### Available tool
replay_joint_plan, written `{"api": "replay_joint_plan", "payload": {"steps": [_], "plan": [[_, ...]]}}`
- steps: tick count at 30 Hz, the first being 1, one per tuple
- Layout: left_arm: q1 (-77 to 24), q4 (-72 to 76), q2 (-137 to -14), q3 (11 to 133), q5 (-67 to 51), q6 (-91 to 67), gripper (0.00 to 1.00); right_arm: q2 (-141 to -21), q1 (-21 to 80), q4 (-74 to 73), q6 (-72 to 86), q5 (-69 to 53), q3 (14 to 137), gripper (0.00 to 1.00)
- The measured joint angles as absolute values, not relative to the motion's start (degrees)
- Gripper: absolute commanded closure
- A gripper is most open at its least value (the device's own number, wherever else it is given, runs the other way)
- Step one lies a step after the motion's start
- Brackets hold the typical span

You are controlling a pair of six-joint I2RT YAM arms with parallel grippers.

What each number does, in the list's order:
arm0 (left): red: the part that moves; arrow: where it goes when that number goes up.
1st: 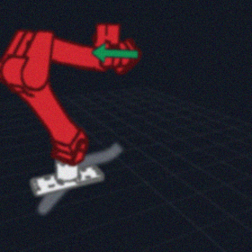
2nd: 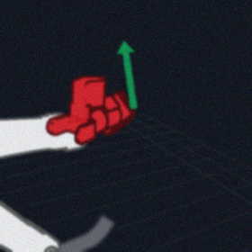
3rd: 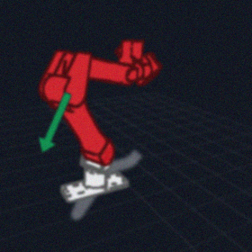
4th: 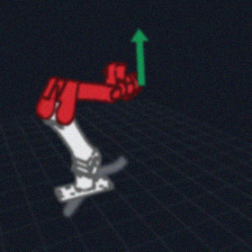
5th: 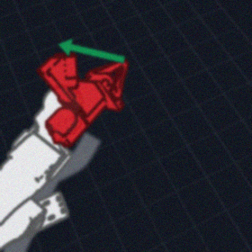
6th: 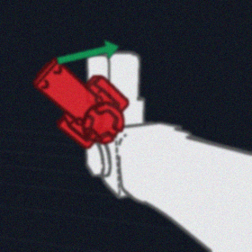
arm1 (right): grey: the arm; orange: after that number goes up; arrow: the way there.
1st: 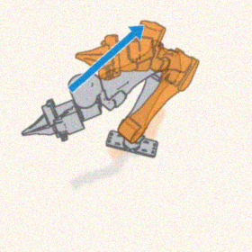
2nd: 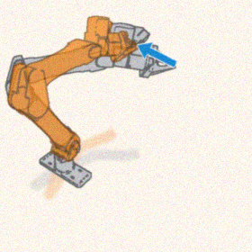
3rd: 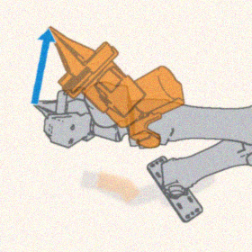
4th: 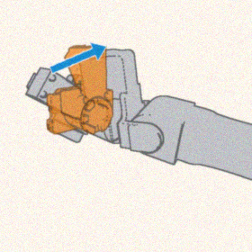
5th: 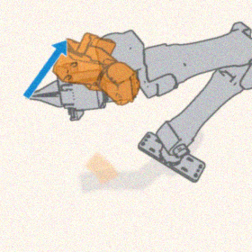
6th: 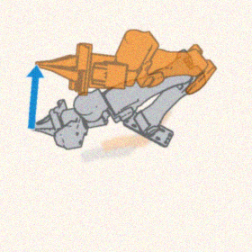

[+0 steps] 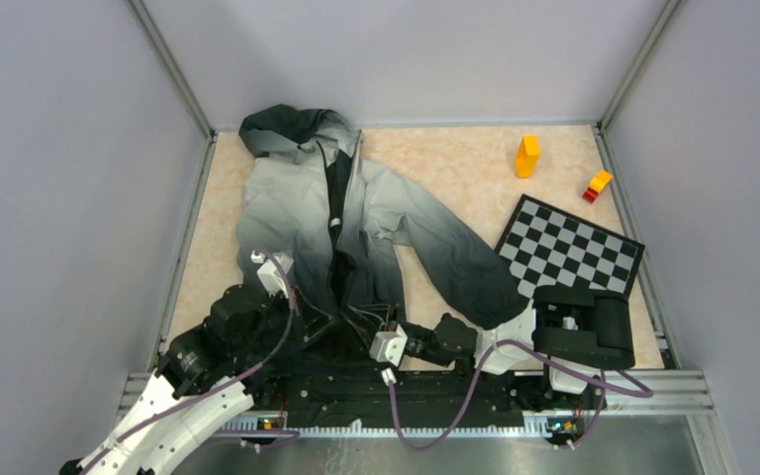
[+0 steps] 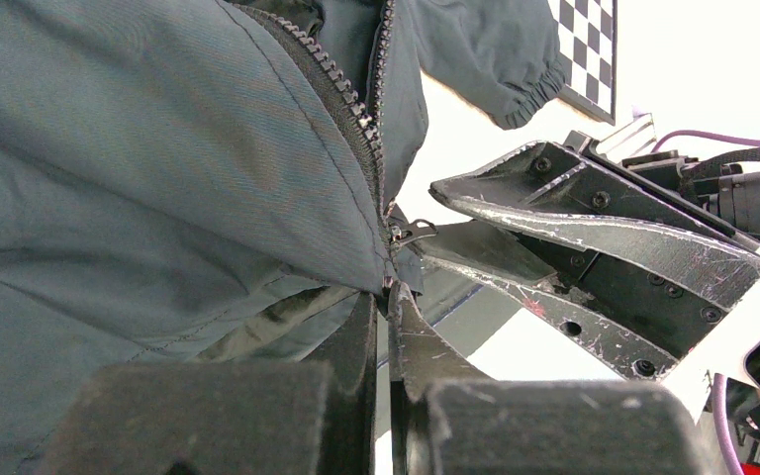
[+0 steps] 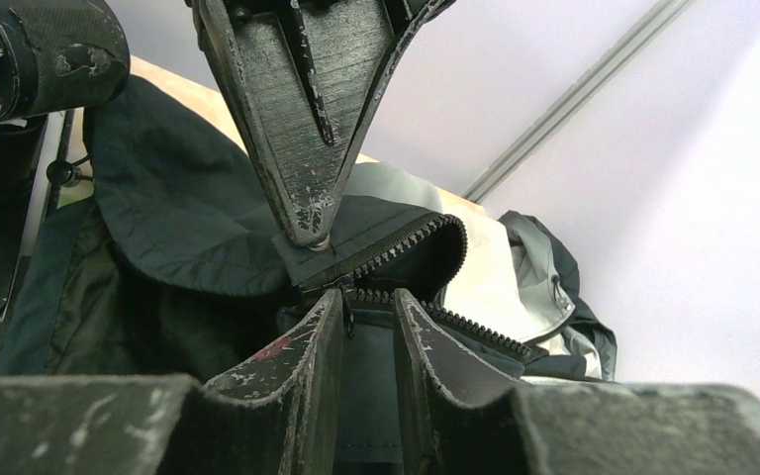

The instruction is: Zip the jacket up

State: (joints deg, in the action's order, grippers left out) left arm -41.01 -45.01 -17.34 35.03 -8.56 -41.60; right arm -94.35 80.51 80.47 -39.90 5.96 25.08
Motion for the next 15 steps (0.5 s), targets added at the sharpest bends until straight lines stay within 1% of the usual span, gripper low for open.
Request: {"api": "replay_joint_plan", "payload": {"steps": [9,15], "plan": [[-41.0,-45.0,-17.3,35.0,-8.6,-41.6,1.0,-94.3,80.5,79.2,-39.9,6.0,25.5,0.87],[-41.0,-45.0,-17.3,35.0,-8.5,-41.6,1.0,-94.4,80.5,78.3,-39.9,5.9,26.5,0.88]]}}
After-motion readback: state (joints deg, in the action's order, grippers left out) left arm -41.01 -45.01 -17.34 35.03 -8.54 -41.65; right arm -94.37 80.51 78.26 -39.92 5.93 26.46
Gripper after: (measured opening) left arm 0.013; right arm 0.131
